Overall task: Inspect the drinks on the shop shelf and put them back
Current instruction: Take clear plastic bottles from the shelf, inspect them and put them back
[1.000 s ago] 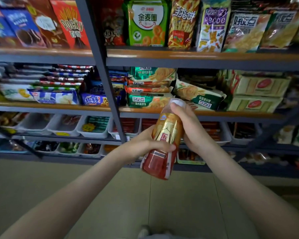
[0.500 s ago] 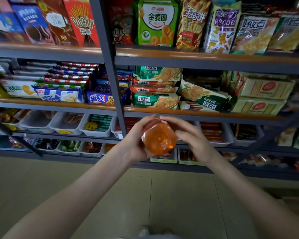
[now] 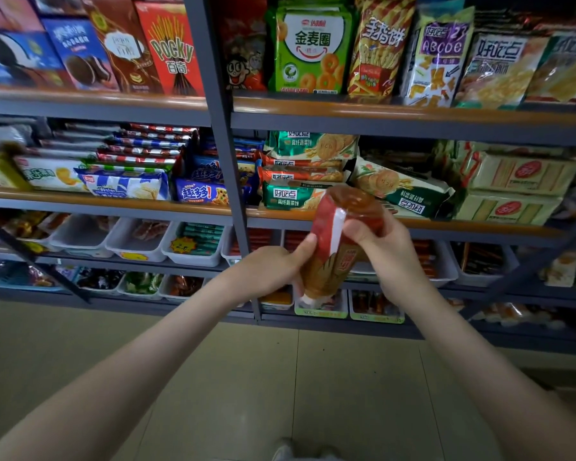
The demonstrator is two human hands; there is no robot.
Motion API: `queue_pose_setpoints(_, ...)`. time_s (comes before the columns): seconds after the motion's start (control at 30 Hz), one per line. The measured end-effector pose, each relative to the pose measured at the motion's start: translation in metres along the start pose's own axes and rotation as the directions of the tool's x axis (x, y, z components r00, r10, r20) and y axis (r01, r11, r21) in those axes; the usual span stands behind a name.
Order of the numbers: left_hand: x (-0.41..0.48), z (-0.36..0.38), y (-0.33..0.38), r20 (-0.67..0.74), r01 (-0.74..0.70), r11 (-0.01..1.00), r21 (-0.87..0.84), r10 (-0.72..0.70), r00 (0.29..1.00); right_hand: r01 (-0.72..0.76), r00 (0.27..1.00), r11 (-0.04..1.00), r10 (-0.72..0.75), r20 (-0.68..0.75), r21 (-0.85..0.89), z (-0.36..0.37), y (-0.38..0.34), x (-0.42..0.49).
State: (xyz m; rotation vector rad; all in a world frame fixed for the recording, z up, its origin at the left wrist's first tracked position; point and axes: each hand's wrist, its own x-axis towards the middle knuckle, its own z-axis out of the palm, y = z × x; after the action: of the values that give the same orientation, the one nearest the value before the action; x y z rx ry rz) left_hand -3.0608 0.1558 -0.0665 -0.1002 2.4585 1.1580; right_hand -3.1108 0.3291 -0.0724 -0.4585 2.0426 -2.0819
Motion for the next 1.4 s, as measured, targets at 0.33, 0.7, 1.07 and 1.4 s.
queue_pose_setpoints(0.33, 0.018, 0.01, -0.022, 0.097, -0.026, 0.688, -0.725, 0.139, 0.985, -0.304, 0.939, 0.895, 0.339, -0.056, 0.326, -0.012, 0.005, 0.01)
queue_pose_setpoints(0.7, 0.002, 0.024, 0.0, -0.258, -0.135, 0.99, -0.026, 0.124, 0.958, -0.46, 0.865, 0.778, 0.502, 0.016, 0.428, 0.003, 0.015, -0.01)
queue_pose_setpoints(1.07, -0.009, 0.007, -0.011, 0.188, 0.107, 0.653, -0.75, 0.056, 0.981, -0.268, 0.95, 0.676, 0.306, 0.069, 0.686, -0.003, 0.018, -0.009)
queue_pose_setpoints(1.4, 0.002, 0.035, 0.001, -0.27, -0.087, 0.934, -0.347, -0.011, 0.963, -0.269, 0.94, 0.667, 0.338, 0.039, 0.695, -0.003, 0.014, -0.006)
